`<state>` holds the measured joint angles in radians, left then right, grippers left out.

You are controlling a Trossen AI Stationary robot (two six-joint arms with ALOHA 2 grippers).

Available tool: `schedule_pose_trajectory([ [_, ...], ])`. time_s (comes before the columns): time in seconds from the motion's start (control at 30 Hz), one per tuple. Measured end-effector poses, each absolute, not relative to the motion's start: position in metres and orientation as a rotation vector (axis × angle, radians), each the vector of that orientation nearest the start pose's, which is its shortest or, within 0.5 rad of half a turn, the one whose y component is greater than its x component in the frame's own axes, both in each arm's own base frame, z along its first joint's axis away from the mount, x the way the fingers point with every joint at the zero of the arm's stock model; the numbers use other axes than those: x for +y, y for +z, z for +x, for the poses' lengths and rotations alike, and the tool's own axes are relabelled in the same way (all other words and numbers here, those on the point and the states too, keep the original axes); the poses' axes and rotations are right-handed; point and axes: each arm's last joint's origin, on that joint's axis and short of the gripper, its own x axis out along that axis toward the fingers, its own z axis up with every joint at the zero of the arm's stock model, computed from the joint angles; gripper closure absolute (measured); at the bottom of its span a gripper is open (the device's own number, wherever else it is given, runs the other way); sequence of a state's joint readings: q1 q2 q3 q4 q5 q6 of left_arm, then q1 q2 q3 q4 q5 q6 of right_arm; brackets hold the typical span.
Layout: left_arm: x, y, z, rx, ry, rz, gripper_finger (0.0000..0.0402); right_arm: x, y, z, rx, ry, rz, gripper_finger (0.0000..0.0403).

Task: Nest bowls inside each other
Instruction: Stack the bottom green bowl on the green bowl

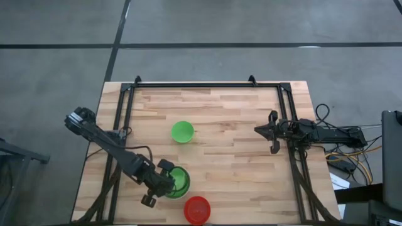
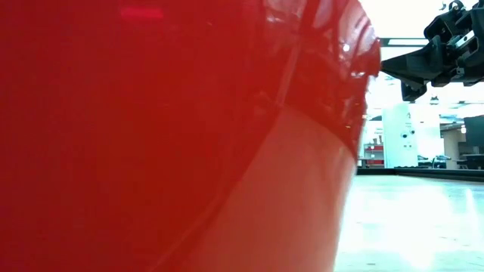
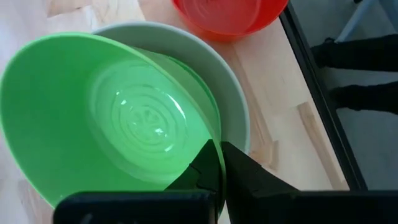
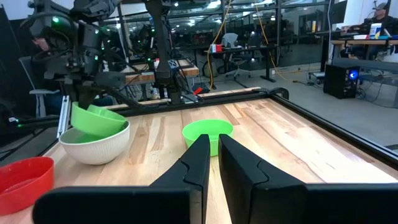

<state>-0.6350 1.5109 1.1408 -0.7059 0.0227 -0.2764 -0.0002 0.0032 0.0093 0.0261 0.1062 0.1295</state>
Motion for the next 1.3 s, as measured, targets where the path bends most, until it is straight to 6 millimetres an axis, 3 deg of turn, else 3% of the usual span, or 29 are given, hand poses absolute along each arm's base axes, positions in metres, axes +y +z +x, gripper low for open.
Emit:
schedule_pose_trajectory([
  [0.87,-0.185,0.221,0.254,1.184,-0.321,0.072,0.0383,-0.003,0.169,0.097,-0.039,-0.105,0.130,0.0369],
  [1.3,-0.184,0.237,0.256,1.176,-0.289,0.078,0.0325,-0.003,0.169,0.097,-0.039,-0.105,0.130,0.0369],
])
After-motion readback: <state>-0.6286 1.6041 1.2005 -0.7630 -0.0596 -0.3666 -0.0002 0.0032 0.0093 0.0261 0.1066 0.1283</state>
